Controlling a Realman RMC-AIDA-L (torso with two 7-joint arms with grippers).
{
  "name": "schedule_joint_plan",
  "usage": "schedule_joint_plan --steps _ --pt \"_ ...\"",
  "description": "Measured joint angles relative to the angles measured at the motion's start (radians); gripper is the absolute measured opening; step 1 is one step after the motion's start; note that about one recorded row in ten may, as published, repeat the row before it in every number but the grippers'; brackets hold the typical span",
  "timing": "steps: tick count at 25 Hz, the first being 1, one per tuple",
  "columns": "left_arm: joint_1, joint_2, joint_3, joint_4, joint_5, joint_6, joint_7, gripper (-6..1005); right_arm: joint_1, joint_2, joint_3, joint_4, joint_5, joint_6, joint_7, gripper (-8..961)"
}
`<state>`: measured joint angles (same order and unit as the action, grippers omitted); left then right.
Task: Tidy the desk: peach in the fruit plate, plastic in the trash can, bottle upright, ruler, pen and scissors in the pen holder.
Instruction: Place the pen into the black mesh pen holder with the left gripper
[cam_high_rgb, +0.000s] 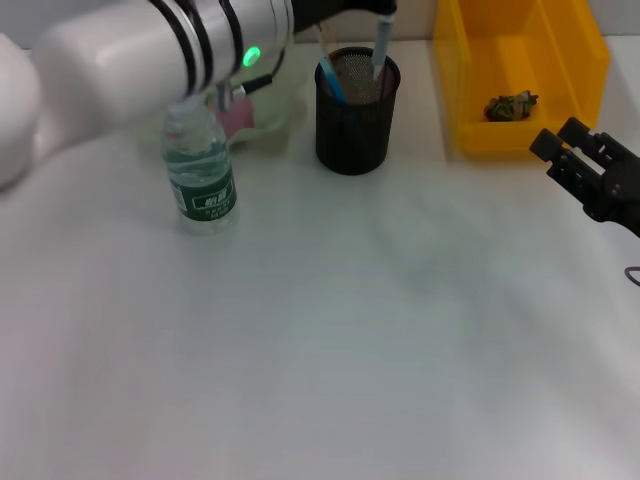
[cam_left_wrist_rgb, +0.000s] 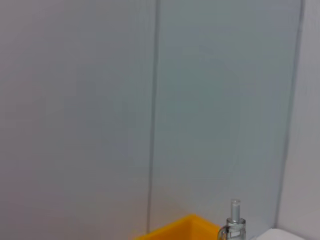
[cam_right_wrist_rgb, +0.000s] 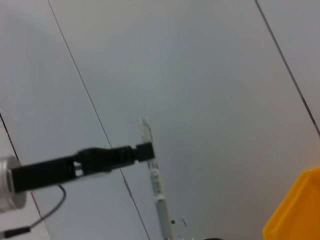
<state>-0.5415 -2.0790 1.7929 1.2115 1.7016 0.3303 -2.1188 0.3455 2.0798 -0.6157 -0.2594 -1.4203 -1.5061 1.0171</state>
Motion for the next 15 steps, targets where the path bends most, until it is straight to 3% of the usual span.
schedule_joint_plan --steps 4,15 --pt "-0.035 -0.001 0.055 -0.095 -0.120 -0.113 0.052 268 -0.002 0.001 -0.002 0.004 0.000 0.000 0.000 581" --pt "-0.065 -0.001 0.128 -0.140 -0.160 -0.244 0.041 280 -0.002 0.003 -0.006 0.031 -0.001 -0.008 0.000 581"
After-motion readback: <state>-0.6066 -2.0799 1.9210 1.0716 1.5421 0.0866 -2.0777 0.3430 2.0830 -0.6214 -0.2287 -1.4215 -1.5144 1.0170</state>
